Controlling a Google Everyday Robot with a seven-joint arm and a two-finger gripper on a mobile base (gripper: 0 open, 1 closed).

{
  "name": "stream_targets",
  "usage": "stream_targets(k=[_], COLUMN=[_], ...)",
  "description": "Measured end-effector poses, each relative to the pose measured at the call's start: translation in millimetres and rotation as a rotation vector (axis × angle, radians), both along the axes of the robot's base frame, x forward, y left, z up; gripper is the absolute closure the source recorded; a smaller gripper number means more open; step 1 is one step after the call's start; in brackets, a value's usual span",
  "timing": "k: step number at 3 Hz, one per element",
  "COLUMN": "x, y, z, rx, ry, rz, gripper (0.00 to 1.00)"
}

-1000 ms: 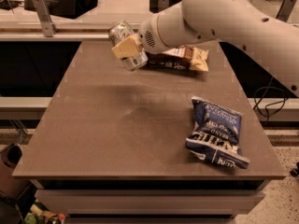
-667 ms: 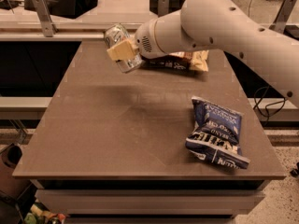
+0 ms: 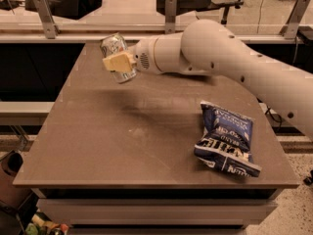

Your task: Place 7up can upright

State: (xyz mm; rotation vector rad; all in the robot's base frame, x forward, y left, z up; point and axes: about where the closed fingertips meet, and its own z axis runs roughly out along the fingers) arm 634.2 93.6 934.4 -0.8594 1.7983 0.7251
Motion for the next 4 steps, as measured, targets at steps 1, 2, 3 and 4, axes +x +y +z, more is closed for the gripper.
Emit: stream_targets(k=[1,2,3,4], x=[8.3,20.5,34.1,44.7], y=[14.4,25.6,38.7,43.3], z=[-10.3,-20.2,-32.6,-47.3], rx=[0.053,0.092,0.145,0.189], ry=[0.006,0.025,0.044,0.071], rz=[-0.029,-0.054,-0.070,-0.095], gripper=[1.00,1.00,1.00,1.00])
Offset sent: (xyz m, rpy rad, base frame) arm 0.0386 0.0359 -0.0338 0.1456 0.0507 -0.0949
